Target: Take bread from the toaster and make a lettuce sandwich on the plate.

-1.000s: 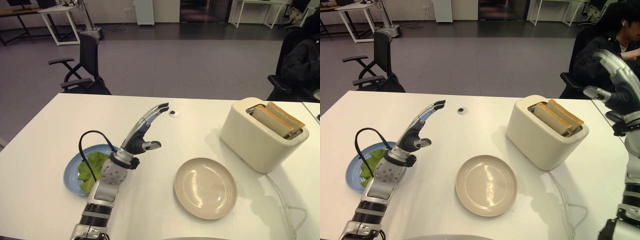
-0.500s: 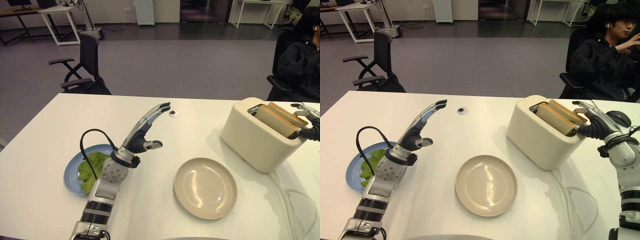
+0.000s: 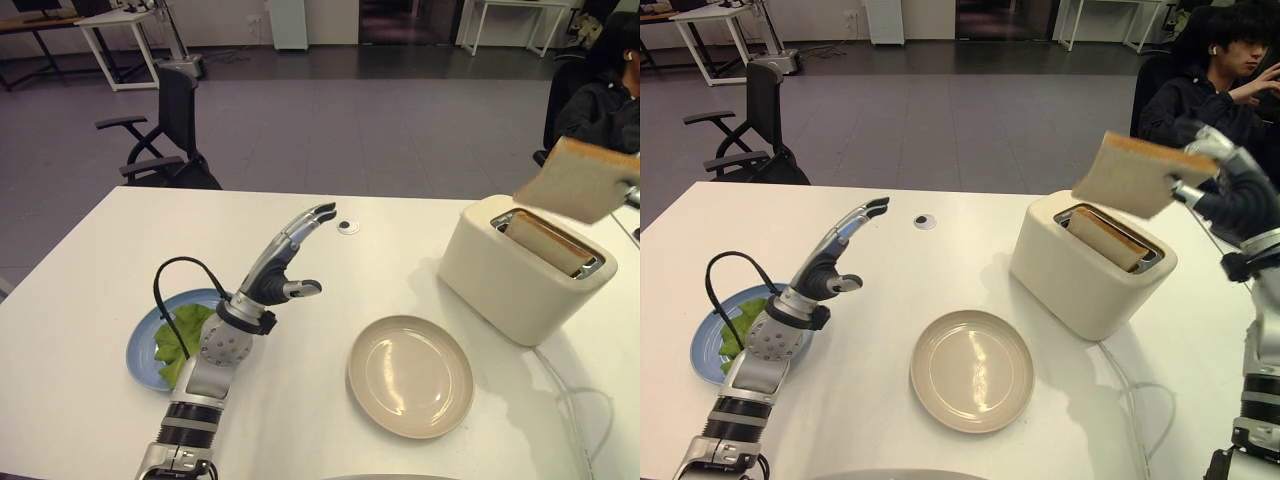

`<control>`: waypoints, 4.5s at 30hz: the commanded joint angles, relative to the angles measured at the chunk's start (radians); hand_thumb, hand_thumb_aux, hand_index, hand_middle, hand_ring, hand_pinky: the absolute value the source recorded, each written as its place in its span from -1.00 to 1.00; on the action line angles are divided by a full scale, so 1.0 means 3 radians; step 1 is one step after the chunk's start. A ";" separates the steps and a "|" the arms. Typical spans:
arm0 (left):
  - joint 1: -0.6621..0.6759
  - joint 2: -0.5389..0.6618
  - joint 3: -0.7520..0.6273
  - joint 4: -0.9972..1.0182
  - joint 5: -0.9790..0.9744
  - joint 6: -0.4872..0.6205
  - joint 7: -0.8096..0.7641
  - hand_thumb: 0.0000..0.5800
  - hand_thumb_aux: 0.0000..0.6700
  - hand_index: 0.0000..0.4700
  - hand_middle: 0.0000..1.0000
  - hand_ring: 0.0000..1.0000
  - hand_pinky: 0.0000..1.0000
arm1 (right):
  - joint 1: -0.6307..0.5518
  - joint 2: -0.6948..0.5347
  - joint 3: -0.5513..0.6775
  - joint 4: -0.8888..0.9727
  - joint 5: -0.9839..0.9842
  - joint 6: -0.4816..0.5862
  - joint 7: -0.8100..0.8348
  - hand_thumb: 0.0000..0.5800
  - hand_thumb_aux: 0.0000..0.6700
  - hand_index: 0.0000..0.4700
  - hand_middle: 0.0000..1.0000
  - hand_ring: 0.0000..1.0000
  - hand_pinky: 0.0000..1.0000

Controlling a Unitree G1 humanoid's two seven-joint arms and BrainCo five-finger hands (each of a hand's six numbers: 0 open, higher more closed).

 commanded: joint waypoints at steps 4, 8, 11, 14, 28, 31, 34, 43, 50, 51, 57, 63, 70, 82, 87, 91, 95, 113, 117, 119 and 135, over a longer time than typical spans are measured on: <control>0.0385 0.0595 0.0599 0.0208 0.0190 -0.0035 0.0104 -1.00 -1.00 -1.00 -1.00 -1.00 -1.00 | -0.0001 -0.0186 0.0204 -0.0681 0.1158 0.0614 0.1477 1.00 1.00 1.00 -1.00 -1.00 -1.00; 0.0668 0.1083 0.0914 0.0505 0.0542 -0.0020 0.0223 -1.00 -1.00 -1.00 -1.00 -1.00 -1.00 | -0.0324 -0.0120 0.0937 -0.0591 0.0881 0.0651 0.2176 1.00 1.00 1.00 -1.00 -1.00 -1.00; 0.0927 0.1453 0.1031 0.0600 0.0813 -0.0034 0.0235 -1.00 -1.00 -1.00 -1.00 -1.00 -1.00 | -0.0628 0.0027 0.1593 -0.0526 0.0511 0.0677 0.2574 1.00 1.00 1.00 -1.00 -1.00 -1.00; 0.1102 0.1623 0.1060 0.0627 0.1039 0.0045 0.0311 -1.00 -1.00 -1.00 -1.00 -1.00 -1.00 | -0.0869 0.0266 0.2037 -0.0265 0.0110 0.0592 0.2731 1.00 1.00 1.00 -1.00 -1.00 -1.00; 0.1405 0.1819 0.0598 0.0735 0.1632 0.0794 0.0180 -0.17 -0.53 -0.53 -1.00 -1.00 -1.00 | -0.1188 0.0964 0.2797 0.0635 -0.1382 -0.0137 0.2246 0.75 0.29 0.29 -1.00 -1.00 -1.00; 0.1403 0.1841 0.0486 0.0809 0.1705 0.0909 0.0208 0.24 -0.23 -0.23 -1.00 -1.00 -1.00 | -0.1182 0.0988 0.2789 0.0603 -0.1412 -0.0156 0.2193 0.53 0.03 0.03 -1.00 -1.00 -1.00; 0.1385 0.1863 0.0383 0.0871 0.1758 0.1005 0.0240 0.77 0.33 0.33 -1.00 -1.00 -1.00 | -0.1153 0.0980 0.2768 0.0569 -0.1407 -0.0185 0.2178 -0.09 -0.47 -0.47 -1.00 -1.00 -1.00; 0.1336 0.1903 0.0234 0.0874 0.1677 0.0905 0.0517 1.00 1.00 1.00 -1.00 -1.00 -1.00 | -0.1123 0.0971 0.2700 0.0494 -0.1349 -0.0201 0.2130 -0.80 -0.90 -0.90 -1.00 -1.00 -1.00; 0.1408 0.2010 0.0473 0.0779 0.1486 0.0728 0.0786 1.00 1.00 1.00 -1.00 -1.00 -1.00 | -0.1098 0.0959 0.2601 0.0470 -0.1297 -0.0214 0.2085 -0.70 -0.84 -0.84 -1.00 -1.00 -1.00; 0.1433 0.2030 0.0525 0.0758 0.1459 0.0722 0.0801 1.00 1.00 1.00 -1.00 -1.00 -1.00 | -0.1099 0.0957 0.2591 0.0479 -0.1295 -0.0222 0.2078 -0.76 -0.87 -0.87 -1.00 -1.00 -1.00; 0.1520 0.2073 0.0622 0.0659 0.1425 0.0722 0.0741 -0.33 -0.63 -0.63 -1.00 -1.00 -1.00 | -0.1097 0.0960 0.2566 0.0495 -0.1283 -0.0247 0.2065 -0.91 -0.95 -0.95 -1.00 -1.00 -1.00; 0.1446 0.2024 0.0475 0.0702 0.1455 0.0681 0.0644 -0.85 -0.92 -0.92 -1.00 -1.00 -1.00 | -0.1072 0.0947 0.2554 0.0477 -0.1282 -0.0242 0.2060 -0.98 -0.99 -0.99 -1.00 -1.00 -1.00; 0.1366 0.2041 0.0311 0.0893 0.1496 0.0683 0.0649 0.65 0.16 0.16 -1.00 -1.00 -1.00 | -0.1064 0.0945 0.2563 0.0472 -0.1292 -0.0252 0.2061 -0.98 -0.99 -0.99 -1.00 -1.00 -1.00; 0.1207 0.1962 0.0331 0.0967 0.1334 0.0367 0.0958 1.00 1.00 1.00 -1.00 -1.00 -1.00 | -0.1085 0.0968 0.2598 0.0538 -0.1343 -0.0306 0.2039 -0.91 -0.95 -0.95 -1.00 -1.00 -1.00; 0.1241 0.1989 0.0494 0.0817 0.1218 0.0267 0.1038 1.00 1.00 1.00 -1.00 -1.00 -1.00 | -0.1092 0.0970 0.2589 0.0565 -0.1349 -0.0332 0.2017 -0.86 -0.93 -0.93 -1.00 -1.00 -1.00; 0.1315 0.1895 0.0666 0.0112 0.0918 0.0193 0.0861 1.00 1.00 1.00 -1.00 -1.00 -1.00 | -0.1109 0.0935 0.2511 0.0552 -0.1305 -0.0353 0.1979 -0.79 -0.89 -0.89 -1.00 -1.00 -1.00; 0.0995 0.1575 0.0313 -0.0818 0.0765 0.0336 0.0455 1.00 1.00 1.00 -1.00 -1.00 -1.00 | -0.1147 0.0805 0.2217 0.0478 -0.1183 -0.0376 0.1848 -0.58 -0.78 -0.78 -1.00 -1.00 -1.00; -0.0247 -0.0009 -0.1722 -0.0031 0.1968 0.0441 0.0009 1.00 1.00 1.00 -1.00 -1.00 -1.00 | -0.0734 0.0373 0.1691 0.0071 -0.1314 -0.0495 0.1278 -0.74 -0.87 -0.87 -1.00 -1.00 -1.00; -0.0269 -0.0078 -0.1830 0.0097 0.2068 0.0413 0.0136 1.00 1.00 1.00 -1.00 -1.00 -1.00 | -0.0722 0.0377 0.1762 0.0076 -0.1368 -0.0515 0.1237 -0.80 -0.90 -0.90 -1.00 -1.00 -1.00; -0.0266 -0.0111 -0.1873 0.0097 0.2054 0.0384 0.0157 1.00 1.00 1.00 -1.00 -1.00 -1.00 | -0.0712 0.0367 0.1782 0.0086 -0.1377 -0.0530 0.1225 -0.85 -0.92 -0.92 -1.00 -1.00 -1.00; -0.0277 -0.0258 -0.2030 0.0187 0.2151 0.0397 0.0255 -1.00 -1.00 -1.00 -1.00 -1.00 -1.00 | -0.0656 0.0373 0.1894 0.0123 -0.1419 -0.0610 0.1165 -1.00 -1.00 -1.00 -1.00 -1.00 -1.00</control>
